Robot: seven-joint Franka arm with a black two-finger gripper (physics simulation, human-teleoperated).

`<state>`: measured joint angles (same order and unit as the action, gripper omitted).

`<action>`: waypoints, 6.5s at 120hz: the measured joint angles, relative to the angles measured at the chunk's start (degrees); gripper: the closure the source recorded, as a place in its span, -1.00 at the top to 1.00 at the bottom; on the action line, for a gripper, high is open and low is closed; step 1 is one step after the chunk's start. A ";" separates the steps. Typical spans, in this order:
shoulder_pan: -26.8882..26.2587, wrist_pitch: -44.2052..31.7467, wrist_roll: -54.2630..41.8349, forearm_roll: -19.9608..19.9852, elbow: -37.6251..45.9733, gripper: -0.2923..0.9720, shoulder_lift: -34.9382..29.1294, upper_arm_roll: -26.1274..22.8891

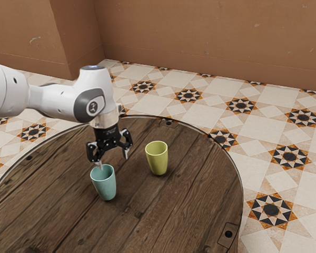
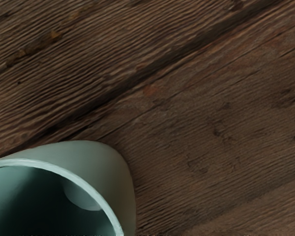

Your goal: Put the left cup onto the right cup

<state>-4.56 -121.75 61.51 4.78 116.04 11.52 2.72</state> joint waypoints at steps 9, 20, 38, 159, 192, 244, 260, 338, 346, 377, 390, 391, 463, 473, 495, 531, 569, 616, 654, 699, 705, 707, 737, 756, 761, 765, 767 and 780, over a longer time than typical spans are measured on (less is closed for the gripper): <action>-0.18 0.00 -0.01 -0.01 0.00 0.54 0.08 0.00; -0.50 -0.01 -0.02 -0.02 0.00 0.53 0.16 0.00; -0.54 -0.03 -0.01 0.01 0.00 0.48 0.59 0.00; -0.40 -1.35 -0.25 0.38 0.86 -0.26 1.86 0.00; -0.36 -0.91 -1.13 0.30 0.92 -0.33 1.70 0.61; -0.17 -0.27 -1.94 0.15 1.05 -0.47 1.10 0.68; -0.10 -0.17 -2.09 0.15 1.06 -0.53 1.10 0.70; -0.34 0.13 -2.35 -0.07 1.96 -0.70 -1.71 0.70; -0.46 0.58 -2.35 -0.14 1.97 -0.70 -2.64 0.70; -0.73 3.73 -2.81 -0.59 1.21 -0.71 -6.27 0.70; -1.24 5.69 -3.15 -1.05 -0.35 -0.70 -6.95 0.70; -1.30 5.87 -3.18 -1.10 -0.54 -0.70 -6.98 0.70; -6.17 15.92 -5.07 -3.72 -7.07 -0.71 -10.72 0.69; -6.63 16.71 -5.25 -3.83 -7.91 -0.71 -10.62 0.69; -7.70 18.52 -5.57 -4.43 -10.72 -0.71 -9.07 0.61; -11.43 19.60 -6.08 -4.63 -14.51 -0.71 -4.70 0.61; -12.31 20.48 -6.79 -4.61 -21.89 -0.71 0.90 0.61; -12.49 22.46 -8.03 -4.47 -32.00 -0.70 8.81 0.75; -13.47 24.68 -8.99 -4.46 -42.06 -0.70 15.72 1.55; -13.56 25.77 -10.09 -4.46 -46.83 -0.70 19.13 1.49; -13.59 25.83 -10.20 -4.46 -47.59 -0.70 19.77 1.47; -13.57 25.85 -10.24 -4.46 -47.78 -0.70 19.98 1.44; -12.19 25.97 -10.83 -4.47 -48.33 -0.70 20.89 1.19; -11.48 26.02 -11.14 -4.46 -48.34 -0.70 20.89 1.17; -11.39 26.02 -11.23 -4.46 -48.43 -0.70 20.89 1.18; -11.22 26.03 -11.30 -4.46 -48.56 -0.70 20.89 1.17; -11.13 26.03 -11.33 -4.46 -48.62 -0.70 20.89 1.16; -10.58 26.04 -11.52 -4.46 -48.76 -0.70 20.95 1.06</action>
<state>-15.14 -95.71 49.99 0.32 67.28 32.47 3.79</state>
